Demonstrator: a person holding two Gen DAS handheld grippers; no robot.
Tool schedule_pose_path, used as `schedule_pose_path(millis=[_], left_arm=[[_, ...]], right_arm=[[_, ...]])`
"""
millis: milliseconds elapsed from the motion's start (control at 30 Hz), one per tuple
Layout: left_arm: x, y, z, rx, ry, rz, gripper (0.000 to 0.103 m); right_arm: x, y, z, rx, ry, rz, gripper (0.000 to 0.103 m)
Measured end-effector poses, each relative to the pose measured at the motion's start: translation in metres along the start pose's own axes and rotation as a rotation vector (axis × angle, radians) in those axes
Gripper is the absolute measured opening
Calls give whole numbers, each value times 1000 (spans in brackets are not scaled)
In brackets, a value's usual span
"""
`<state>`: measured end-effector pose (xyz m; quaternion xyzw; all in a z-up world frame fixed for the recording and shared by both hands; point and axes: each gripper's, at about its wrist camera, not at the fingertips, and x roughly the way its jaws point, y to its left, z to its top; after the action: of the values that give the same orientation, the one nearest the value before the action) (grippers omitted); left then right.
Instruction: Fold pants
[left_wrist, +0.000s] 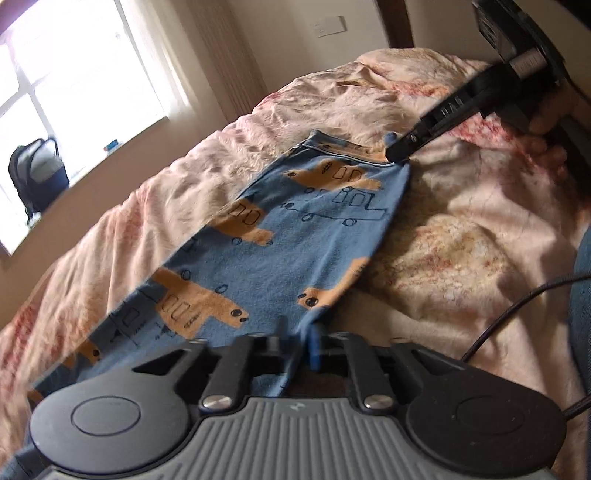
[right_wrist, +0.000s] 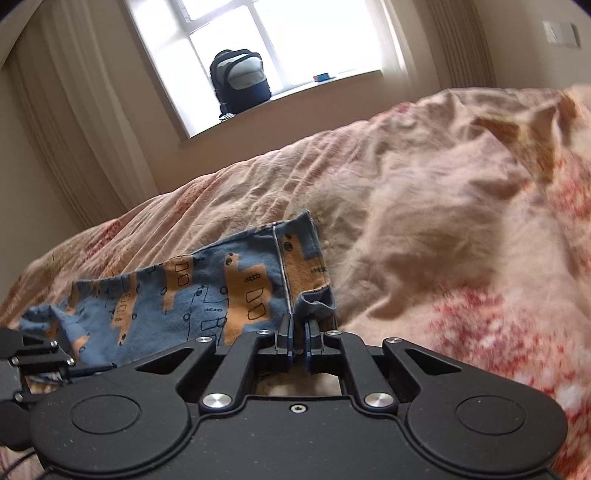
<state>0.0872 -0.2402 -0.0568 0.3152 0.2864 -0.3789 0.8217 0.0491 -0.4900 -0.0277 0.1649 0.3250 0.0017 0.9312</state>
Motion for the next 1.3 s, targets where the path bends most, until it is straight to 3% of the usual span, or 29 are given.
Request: schedule_pose_path(millis=[67,100,233,333,400,500,600,700,767,833,933,1000,1100,1167,1200,1300], left_arm=[[-8,8,-2,-40,-7,-6,74],[-14,13,-4,-59,-15,-10,81],[-33,46,-13,-151,-11,4,93],[-32,75,-6,-218,-38,45,102],[-19,91,10,-254,-67,63,103],[16,106,43,-260,-108,23,103],[61,105,75,-207,-97,-43,99],[103,93,97,-112,-19,-86,82],[120,84,99,-60,16,-76,84],[127,80,96,-49,5,-75,85],[126,81,90,-75,-10,-76,85],[119,88,87,-114,-19,-65,86],[99,101,74,-172,-48,-13,93],[84,108,58,-192,-49,37,93],[73,111,48,-199,-45,63,93],[31,125,9,-201,-35,160,95]], right_arm=[[0,2,-1,-34,3,-14,16],[-2,2,-2,-50,3,-19,22],[-12,-1,-4,-97,-20,-20,58],[-12,-4,0,-104,-26,2,73],[-6,-4,5,-115,-29,16,78],[9,-2,14,-164,-25,21,78],[27,-1,27,-214,-8,39,76],[49,-1,43,-243,19,46,66],[66,-4,52,-234,59,64,53],[77,-8,56,-205,97,95,34],[80,-11,58,-182,111,115,20],[70,-7,60,-203,74,79,13],[65,0,59,-242,53,44,14],[74,5,54,-288,109,8,19],[74,6,53,-306,100,-7,27],[59,12,58,-307,37,-104,75]])
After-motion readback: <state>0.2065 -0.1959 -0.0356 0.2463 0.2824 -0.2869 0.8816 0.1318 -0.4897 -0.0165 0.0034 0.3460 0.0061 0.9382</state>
